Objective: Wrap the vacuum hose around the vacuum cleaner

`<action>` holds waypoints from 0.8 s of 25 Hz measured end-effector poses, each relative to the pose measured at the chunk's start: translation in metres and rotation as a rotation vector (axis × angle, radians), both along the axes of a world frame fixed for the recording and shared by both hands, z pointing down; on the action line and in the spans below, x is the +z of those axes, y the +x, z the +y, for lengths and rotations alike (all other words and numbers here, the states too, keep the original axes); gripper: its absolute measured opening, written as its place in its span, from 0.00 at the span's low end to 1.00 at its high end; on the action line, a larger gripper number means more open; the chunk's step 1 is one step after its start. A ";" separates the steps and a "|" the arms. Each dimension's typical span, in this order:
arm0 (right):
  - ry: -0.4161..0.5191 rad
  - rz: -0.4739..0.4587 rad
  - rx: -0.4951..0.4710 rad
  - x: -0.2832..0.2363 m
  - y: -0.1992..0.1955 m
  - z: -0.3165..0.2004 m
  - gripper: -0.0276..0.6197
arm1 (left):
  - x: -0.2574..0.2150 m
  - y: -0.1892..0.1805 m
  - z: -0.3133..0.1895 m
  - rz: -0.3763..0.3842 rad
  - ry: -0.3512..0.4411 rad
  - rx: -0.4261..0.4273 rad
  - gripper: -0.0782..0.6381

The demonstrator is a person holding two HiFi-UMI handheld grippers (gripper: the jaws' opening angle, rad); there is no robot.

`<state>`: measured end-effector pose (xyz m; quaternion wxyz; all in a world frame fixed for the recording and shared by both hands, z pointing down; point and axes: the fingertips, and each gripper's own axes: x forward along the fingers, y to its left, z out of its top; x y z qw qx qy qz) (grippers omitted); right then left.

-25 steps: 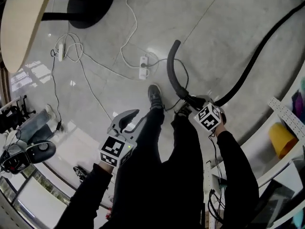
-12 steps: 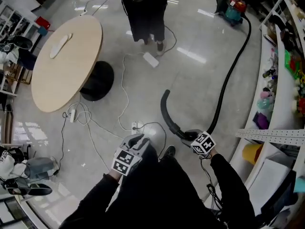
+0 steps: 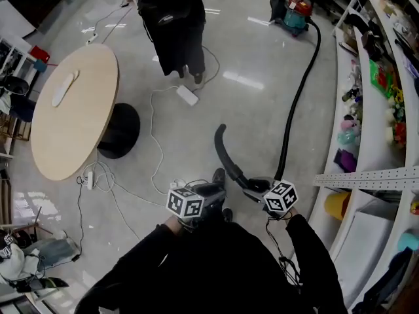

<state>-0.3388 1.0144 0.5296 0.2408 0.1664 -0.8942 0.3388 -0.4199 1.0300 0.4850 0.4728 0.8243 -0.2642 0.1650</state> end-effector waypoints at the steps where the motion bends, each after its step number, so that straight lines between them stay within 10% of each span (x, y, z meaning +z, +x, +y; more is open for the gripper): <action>1: 0.000 -0.018 0.016 -0.008 0.000 -0.008 0.32 | 0.005 0.011 -0.013 0.063 -0.047 0.007 0.36; 4: 0.001 -0.083 0.066 -0.035 -0.002 -0.038 0.32 | 0.000 0.040 -0.057 0.249 -0.133 0.022 0.53; 10: 0.001 -0.187 0.169 -0.079 -0.009 -0.104 0.32 | -0.043 0.071 -0.158 0.548 -0.157 0.018 0.55; 20: -0.022 -0.291 0.307 -0.093 -0.008 -0.181 0.32 | -0.078 0.105 -0.260 0.672 -0.190 0.134 0.43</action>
